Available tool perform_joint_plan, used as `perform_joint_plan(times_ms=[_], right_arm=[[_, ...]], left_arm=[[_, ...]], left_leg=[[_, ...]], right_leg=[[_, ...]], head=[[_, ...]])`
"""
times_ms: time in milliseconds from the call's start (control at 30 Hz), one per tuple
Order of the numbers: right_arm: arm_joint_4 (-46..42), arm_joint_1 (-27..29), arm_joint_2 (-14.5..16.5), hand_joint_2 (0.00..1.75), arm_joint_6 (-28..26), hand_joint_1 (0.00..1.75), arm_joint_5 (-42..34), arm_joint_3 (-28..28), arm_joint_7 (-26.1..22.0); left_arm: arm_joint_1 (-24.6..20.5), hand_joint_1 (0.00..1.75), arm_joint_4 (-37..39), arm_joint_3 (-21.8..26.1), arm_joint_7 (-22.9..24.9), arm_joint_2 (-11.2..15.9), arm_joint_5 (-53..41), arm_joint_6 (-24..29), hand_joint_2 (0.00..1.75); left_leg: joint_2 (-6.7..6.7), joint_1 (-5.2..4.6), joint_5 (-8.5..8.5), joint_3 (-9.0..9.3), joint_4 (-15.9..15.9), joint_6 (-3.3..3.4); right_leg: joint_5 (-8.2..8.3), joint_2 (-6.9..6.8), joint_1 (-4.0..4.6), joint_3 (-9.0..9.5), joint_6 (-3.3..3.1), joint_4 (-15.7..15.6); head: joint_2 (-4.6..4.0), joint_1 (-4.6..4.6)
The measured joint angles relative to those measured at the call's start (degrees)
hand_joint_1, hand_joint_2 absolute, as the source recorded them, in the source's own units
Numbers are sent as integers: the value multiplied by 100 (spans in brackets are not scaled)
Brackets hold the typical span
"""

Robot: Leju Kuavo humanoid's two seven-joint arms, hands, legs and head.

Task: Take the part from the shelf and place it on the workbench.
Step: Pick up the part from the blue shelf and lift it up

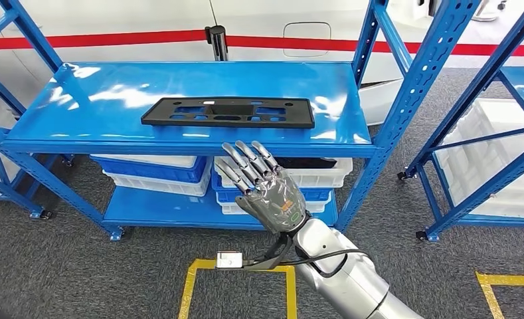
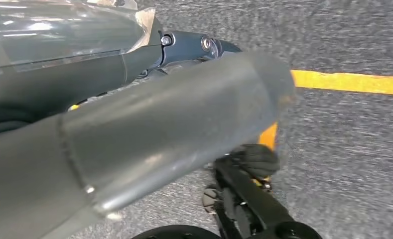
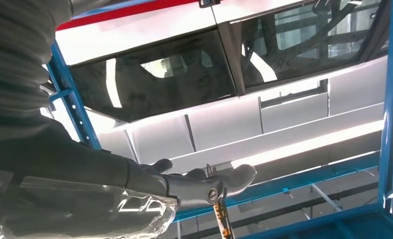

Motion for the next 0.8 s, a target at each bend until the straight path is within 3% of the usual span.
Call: perform_joint_plan(times_ms=[67, 100, 133, 233, 300, 400, 433, 467, 500, 533, 567, 633, 700, 800], right_arm=[[3, -16, 32, 175, 6, 0, 2, 1, 13], [6, -28, 49, 175, 9, 0, 4, 1, 19], [9, -38, 68, 175, 13, 0, 5, 0, 23], [13, -62, 103, 175, 17, 0, 12, -1, 31], [14, -81, 109, 175, 17, 0, 13, -1, 32], [20, -74, 106, 175, 17, 0, 13, -1, 34], [23, -64, 103, 175, 17, 0, 13, -1, 34], [26, -57, 101, 175, 17, 0, 14, 0, 34], [27, -52, 100, 175, 17, 0, 13, 0, 34], [27, -52, 98, 175, 17, 0, 13, 0, 34], [29, -51, 96, 175, 19, 0, 13, 0, 35], [33, -52, 94, 175, 23, 0, 14, 1, 37], [37, -51, 93, 175, 27, 0, 14, 0, 39], [38, -50, 101, 175, 22, 0, 21, 1, 42]], left_arm=[[5, 0, 3, 0, 0, 5, -6, -2, 0], [3, 0, 7, -1, 0, 8, -10, -4, 0], [1, 0, 10, -1, 0, 10, -14, -7, 0], [-12, 0, 16, -2, 0, 10, -19, -10, 0], [-17, 0, 16, -2, 0, 7, -19, -10, 0], [-23, 0, 16, -2, 0, 3, -19, -10, 0], [-21, 0, 17, -2, 0, 2, -19, -10, 0], [-18, 0, 17, -2, 0, 2, -19, -10, 0], [-15, 0, 18, -2, 0, 1, -19, -10, 0], [-12, 0, 18, -2, 0, -1, -19, -10, 0], [-11, 0, 21, -2, 2, -4, -19, -9, 0], [-17, 0, 26, -2, 9, -9, -19, 0, 0], [-17, 0, 31, -2, 15, -17, -19, 13, 0], [-14, 0, 32, -2, -14, -32, -27, 22, 0]], left_leg=[[0, -31, 624, 104, -646, 89], [-1, -65, 810, 146, -861, 137], [-9, -97, 895, 177, -973, 179], [-54, -133, 901, 349, -1108, 287], [-59, -116, 946, 487, -1147, 353], [-64, -113, 895, 543, -1147, 385], [-73, -113, 866, 557, -1145, 383], [-83, -113, 838, 582, -1143, 376], [-92, -113, 807, 617, -1142, 363], [-100, -113, 772, 663, -1141, 347], [-107, -116, 734, 719, -1135, 325], [-114, -123, 660, 782, -1132, 265], [-106, -124, 643, 804, -1057, 195], [-62, -99, 519, 710, -716, 105]], right_leg=[[-116, -1, 16, 148, 26, -14], [-166, 3, 20, 196, 51, -31], [-196, 5, 27, 267, 85, -47], [-200, 6, 69, 413, 215, 41], [-339, 3, 75, 273, 234, 367], [-721, 1, 71, -369, 244, 1304], [-777, 1, 71, -557, 264, 1474], [-721, 1, 70, -642, 302, 1437], [-552, 0, 66, -631, 357, 1206], [-299, -1, 63, -538, 406, 821], [-75, -10, 62, -450, 412, 461], [95, -36, 84, -325, 302, 42], [95, -44, 88, -278, 143, -4], [156, -37, 15, -97, 31, -62]], head=[[-3, -4], [-9, -18], [-14, -36], [-21, -83], [-27, -89], [-34, -98], [-34, -98], [-33, -97], [-33, -97], [-33, -96], [-33, -100], [-44, -108], [-47, -116], [-36, -111]])
